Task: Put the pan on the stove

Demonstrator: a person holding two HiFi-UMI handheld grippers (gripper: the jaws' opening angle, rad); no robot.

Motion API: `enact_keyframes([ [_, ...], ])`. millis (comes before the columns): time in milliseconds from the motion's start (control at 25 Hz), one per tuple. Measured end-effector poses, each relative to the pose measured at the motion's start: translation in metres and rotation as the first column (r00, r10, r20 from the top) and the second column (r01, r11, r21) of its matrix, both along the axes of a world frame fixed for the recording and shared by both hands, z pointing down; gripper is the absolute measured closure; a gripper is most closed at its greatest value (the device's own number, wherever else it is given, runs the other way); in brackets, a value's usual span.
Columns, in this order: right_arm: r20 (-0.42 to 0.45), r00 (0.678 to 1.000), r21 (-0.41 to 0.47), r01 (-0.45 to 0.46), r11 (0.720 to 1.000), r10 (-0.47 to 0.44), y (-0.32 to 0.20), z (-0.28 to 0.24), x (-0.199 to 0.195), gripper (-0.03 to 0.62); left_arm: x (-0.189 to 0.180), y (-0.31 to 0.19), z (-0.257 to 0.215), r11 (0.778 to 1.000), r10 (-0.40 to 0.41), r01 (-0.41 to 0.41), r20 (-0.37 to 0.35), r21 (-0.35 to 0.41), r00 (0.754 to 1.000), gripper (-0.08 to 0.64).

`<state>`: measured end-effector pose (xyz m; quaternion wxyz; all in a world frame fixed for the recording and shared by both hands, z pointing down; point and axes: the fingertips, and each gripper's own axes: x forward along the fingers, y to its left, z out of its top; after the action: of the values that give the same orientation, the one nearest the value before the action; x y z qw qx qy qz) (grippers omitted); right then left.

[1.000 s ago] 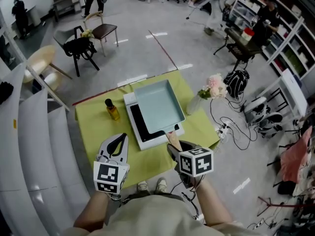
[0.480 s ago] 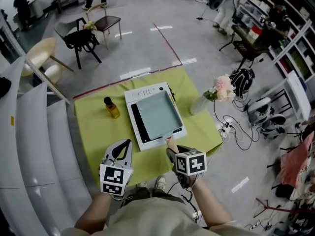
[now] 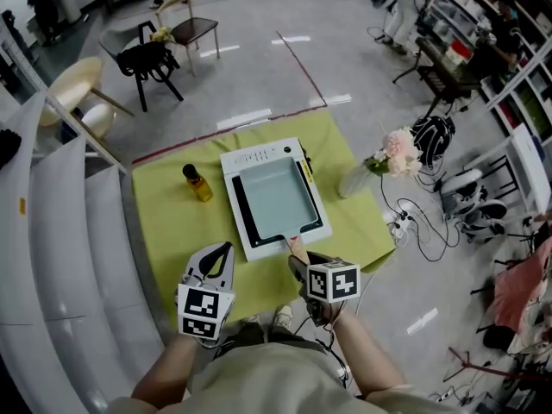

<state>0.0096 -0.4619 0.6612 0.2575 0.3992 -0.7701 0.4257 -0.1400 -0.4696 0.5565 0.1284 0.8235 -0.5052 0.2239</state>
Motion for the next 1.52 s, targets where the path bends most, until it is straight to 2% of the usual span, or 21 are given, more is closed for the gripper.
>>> enact_keyframes([
  [240,-0.038,0.999,0.005,0.031,0.999,-0.031,-0.001,0.006,0.0,0.431,0.001,0.002,0.002,1.0,-0.007,0.007,0.002,-0.004,1.0,0.554],
  [400,-0.1,0.994,0.061,0.052,0.997,-0.046,-0.006,-0.003,0.008,0.365,0.004,0.004,-0.005,1.0,-0.005,0.005,0.006,0.006,1.0,0.554],
  [480,-0.132,0.989,0.097,0.073,0.993,-0.059,-0.008,-0.01,0.012,0.362,0.004,0.005,-0.008,1.0,-0.007,0.007,0.01,0.021,1.0,0.554],
  [600,-0.13,0.991,0.154,0.062,0.986,-0.042,-0.013,-0.033,0.02,0.376,0.006,0.006,-0.022,0.999,-0.006,0.005,0.016,0.054,1.0,0.552],
  [840,-0.055,0.998,0.301,0.008,0.954,0.01,-0.021,-0.103,0.032,0.462,0.007,0.011,-0.064,0.991,0.002,-0.007,0.037,0.137,0.999,0.553],
  [1040,0.007,1.0,0.429,-0.019,0.903,0.018,-0.016,-0.169,0.037,0.503,0.011,0.02,-0.105,0.975,0.013,-0.025,0.056,0.223,0.998,0.552],
  [1200,0.043,0.999,0.53,-0.021,0.847,-0.002,-0.006,-0.218,0.042,0.556,0.009,0.028,-0.145,0.96,0.005,-0.002,-0.01,0.28,1.0,0.553],
  [1280,0.054,0.999,0.578,-0.028,0.815,-0.004,0.0,-0.241,0.047,0.572,0.006,0.033,-0.168,0.946,-0.005,0.013,-0.027,0.325,1.0,0.553],
  [1440,0.077,0.997,0.658,-0.047,0.751,-0.005,0.016,-0.283,0.054,0.581,0.002,0.044,-0.205,0.909,-0.015,0.015,-0.005,0.418,1.0,0.553],
  [1520,0.091,0.996,0.704,-0.068,0.707,0.005,0.025,-0.305,0.058,0.586,0.002,0.05,-0.218,0.894,-0.013,0.014,-0.005,0.448,1.0,0.553],
])
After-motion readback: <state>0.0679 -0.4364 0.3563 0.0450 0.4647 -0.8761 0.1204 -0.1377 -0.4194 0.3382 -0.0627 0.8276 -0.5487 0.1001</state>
